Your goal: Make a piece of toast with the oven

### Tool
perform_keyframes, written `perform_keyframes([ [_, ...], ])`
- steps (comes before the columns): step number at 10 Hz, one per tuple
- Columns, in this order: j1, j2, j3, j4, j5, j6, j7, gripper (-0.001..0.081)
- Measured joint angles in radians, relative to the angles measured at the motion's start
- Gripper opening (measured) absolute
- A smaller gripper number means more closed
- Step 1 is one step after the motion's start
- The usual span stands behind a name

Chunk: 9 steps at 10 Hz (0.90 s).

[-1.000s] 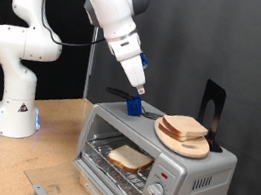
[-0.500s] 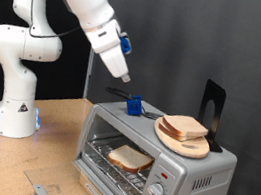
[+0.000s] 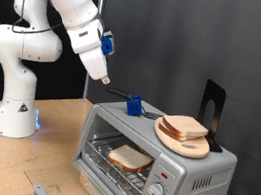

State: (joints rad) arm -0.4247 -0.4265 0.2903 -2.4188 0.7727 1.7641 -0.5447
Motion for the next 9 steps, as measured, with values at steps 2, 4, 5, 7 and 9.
perform_keyframes([
  [2, -0.025, 0.001, -0.010, -0.006, 0.068, 0.000, 0.177, 0.0680],
  [4, -0.058, 0.003, -0.048, -0.023, 0.171, 0.037, 0.223, 0.0680],
  [5, -0.069, 0.005, -0.061, -0.028, 0.196, 0.038, 0.230, 0.0680],
  [7, -0.071, 0.009, -0.057, -0.021, 0.143, -0.023, 0.260, 0.0680],
  [9, -0.091, 0.043, -0.063, 0.004, 0.090, -0.159, 0.458, 0.0680],
])
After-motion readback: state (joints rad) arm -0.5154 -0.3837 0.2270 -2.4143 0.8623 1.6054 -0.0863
